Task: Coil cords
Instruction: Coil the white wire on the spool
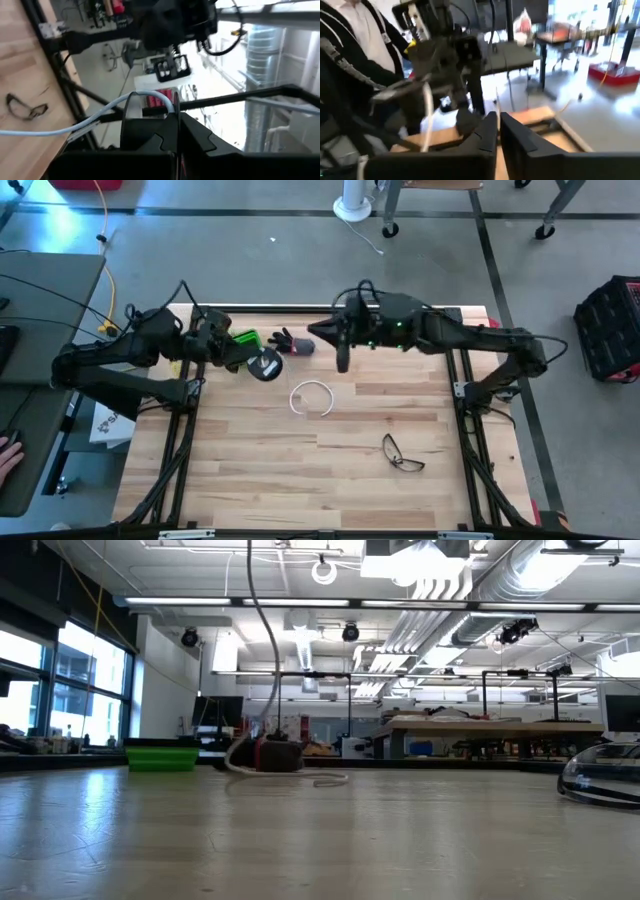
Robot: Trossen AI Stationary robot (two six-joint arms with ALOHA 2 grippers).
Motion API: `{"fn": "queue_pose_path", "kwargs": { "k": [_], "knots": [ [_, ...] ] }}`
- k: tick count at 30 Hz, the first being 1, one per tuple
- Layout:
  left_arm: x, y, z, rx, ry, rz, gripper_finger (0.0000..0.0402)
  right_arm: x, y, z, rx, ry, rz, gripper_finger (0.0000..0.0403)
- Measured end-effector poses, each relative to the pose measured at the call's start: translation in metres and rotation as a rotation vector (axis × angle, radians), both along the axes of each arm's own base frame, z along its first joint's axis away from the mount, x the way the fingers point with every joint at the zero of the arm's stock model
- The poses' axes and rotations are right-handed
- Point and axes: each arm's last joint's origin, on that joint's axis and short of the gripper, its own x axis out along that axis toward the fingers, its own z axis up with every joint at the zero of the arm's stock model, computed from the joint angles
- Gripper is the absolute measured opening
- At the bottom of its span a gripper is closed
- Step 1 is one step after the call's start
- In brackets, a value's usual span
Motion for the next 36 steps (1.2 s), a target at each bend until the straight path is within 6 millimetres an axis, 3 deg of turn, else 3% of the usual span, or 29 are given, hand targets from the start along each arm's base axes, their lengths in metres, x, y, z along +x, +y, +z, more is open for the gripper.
{"fn": "queue_pose_path", "kwargs": {
  "k": [3,9,13,19,29,36],
  "knots": [
    [0.0,0.002,0.001,0.002,-0.009,0.003,0.0,-0.003,0.006,-0.01,0.081,0.102,0.011,0.0067],
    [0.0,0.007,0.002,0.03,-0.023,0.035,0.0,0.013,0.023,-0.045,0.199,0.286,-0.045,0.0189],
    [-0.001,0.011,0.004,0.055,-0.04,0.069,0.0,0.031,0.03,-0.056,0.231,0.264,0.033,0.0223],
    [-0.001,0.014,0.005,0.063,-0.05,0.092,0.0,0.047,0.032,-0.082,0.17,0.348,0.022,0.0207],
    [-0.001,0.014,0.006,0.066,-0.062,0.093,0.0,0.055,0.035,-0.088,0.087,0.337,-0.001,0.0144],
    [-0.001,0.014,0.006,0.065,-0.062,0.096,0.0,0.058,0.036,-0.089,0.065,0.32,0.005,0.0133]
  ]
}}
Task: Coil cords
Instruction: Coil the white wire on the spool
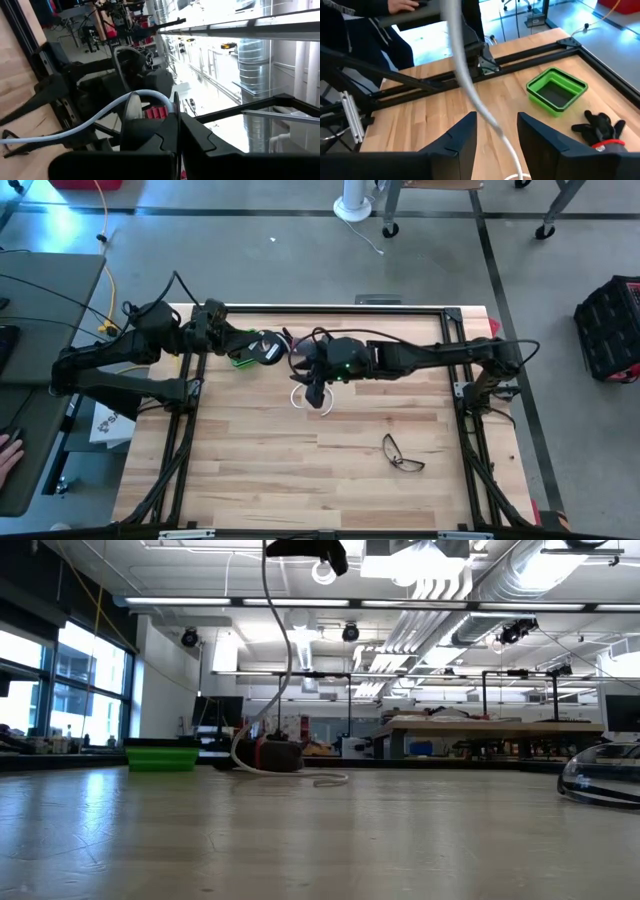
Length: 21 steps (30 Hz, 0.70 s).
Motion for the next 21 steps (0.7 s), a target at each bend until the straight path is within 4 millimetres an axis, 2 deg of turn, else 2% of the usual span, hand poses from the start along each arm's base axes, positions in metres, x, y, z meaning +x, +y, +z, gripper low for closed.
{"fn": "queue_pose_path", "kwargs": {
  "k": [4,10,15,21],
  "knots": [
    [0.0,0.0,0.0,-0.001,0.0,0.002,0.0,0.0,0.001,0.0,-0.003,-0.001,-0.002,0.011],
    [0.001,0.0,0.0,0.006,0.003,0.011,0.0,0.001,0.001,0.002,-0.004,-0.023,-0.012,0.0012],
    [0.006,0.003,-0.004,0.006,0.03,0.072,0.0,0.002,0.015,0.014,0.005,-0.135,0.012,0.0003],
    [0.022,0.007,-0.012,-0.009,0.081,0.129,0.0,0.002,0.033,0.023,-0.007,-0.224,0.044,0.0002]
  ]
}}
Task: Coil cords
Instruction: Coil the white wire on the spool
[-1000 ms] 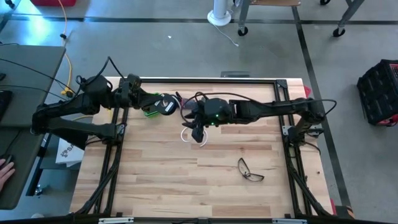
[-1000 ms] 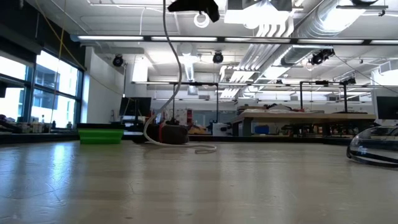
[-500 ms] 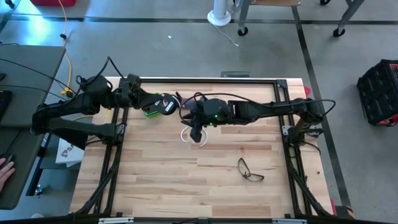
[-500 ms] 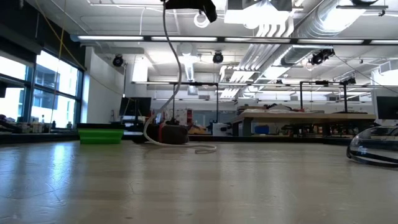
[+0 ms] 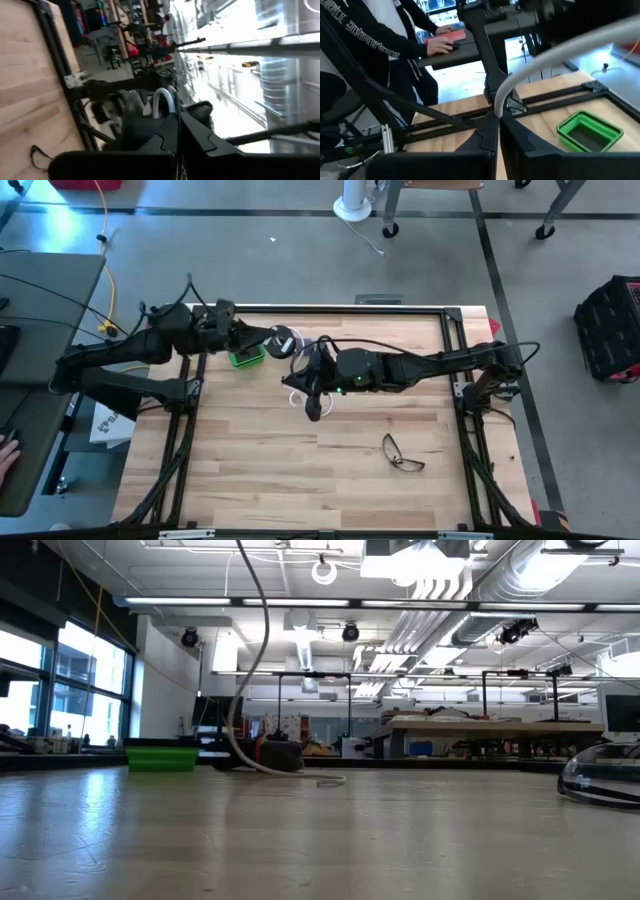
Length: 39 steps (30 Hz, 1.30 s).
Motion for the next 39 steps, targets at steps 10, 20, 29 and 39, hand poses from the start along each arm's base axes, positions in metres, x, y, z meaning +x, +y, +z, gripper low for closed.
{"fn": "queue_pose_path", "kwargs": {
  "k": [10,20,29,39],
  "knots": [
    [0.034,0.01,0.004,-0.09,-0.178,-0.047,0.0,0.011,-0.002,-0.002,-0.009,-0.082,-0.026,0.0001],
    [0.034,-0.005,0.004,-0.216,-0.172,-0.173,0.0,0.01,-0.007,0.012,-0.062,-0.194,-0.05,0.0],
    [0.035,-0.019,0.006,-0.261,-0.188,-0.213,0.0,0.01,-0.012,0.02,-0.056,-0.283,-0.045,0.0],
    [0.033,-0.044,0.008,-0.318,-0.191,-0.375,0.0,0.011,-0.019,0.02,-0.044,-0.288,-0.075,0.0]
  ]
}}
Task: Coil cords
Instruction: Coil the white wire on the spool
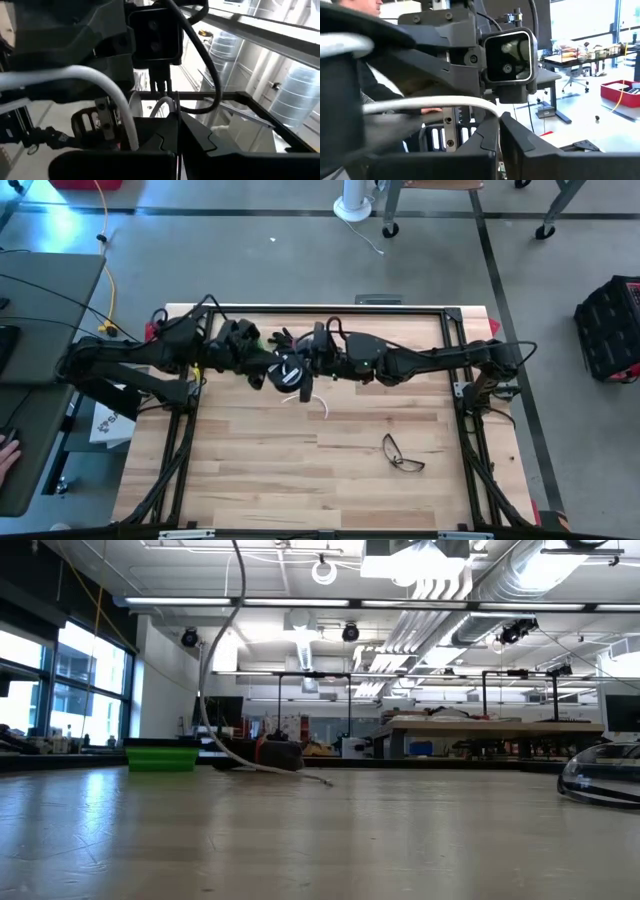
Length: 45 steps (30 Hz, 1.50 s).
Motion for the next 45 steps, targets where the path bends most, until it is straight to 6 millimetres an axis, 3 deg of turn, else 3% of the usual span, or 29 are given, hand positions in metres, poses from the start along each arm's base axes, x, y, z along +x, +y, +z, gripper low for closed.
{"fn": "queue_pose_path", "kwargs": {
  "k": [8,24,37,45],
  "knots": [
    [-0.003,-0.004,-0.001,0.009,0.029,-0.029,0.0,0.0,0.0,-0.001,-0.012,0.013,0.006,0.0],
    [-0.05,0.012,-0.015,0.131,0.293,0.063,0.0,-0.001,-0.028,-0.013,-0.052,0.174,0.017,0.0],
    [-0.044,0.01,-0.02,0.168,0.315,-0.001,0.0,-0.002,-0.051,-0.014,-0.039,0.185,-0.003,0.0],
    [-0.06,0.021,-0.02,0.246,0.347,0.163,0.0,-0.002,-0.053,-0.017,-0.029,0.207,-0.027,0.0]
  ]
}}
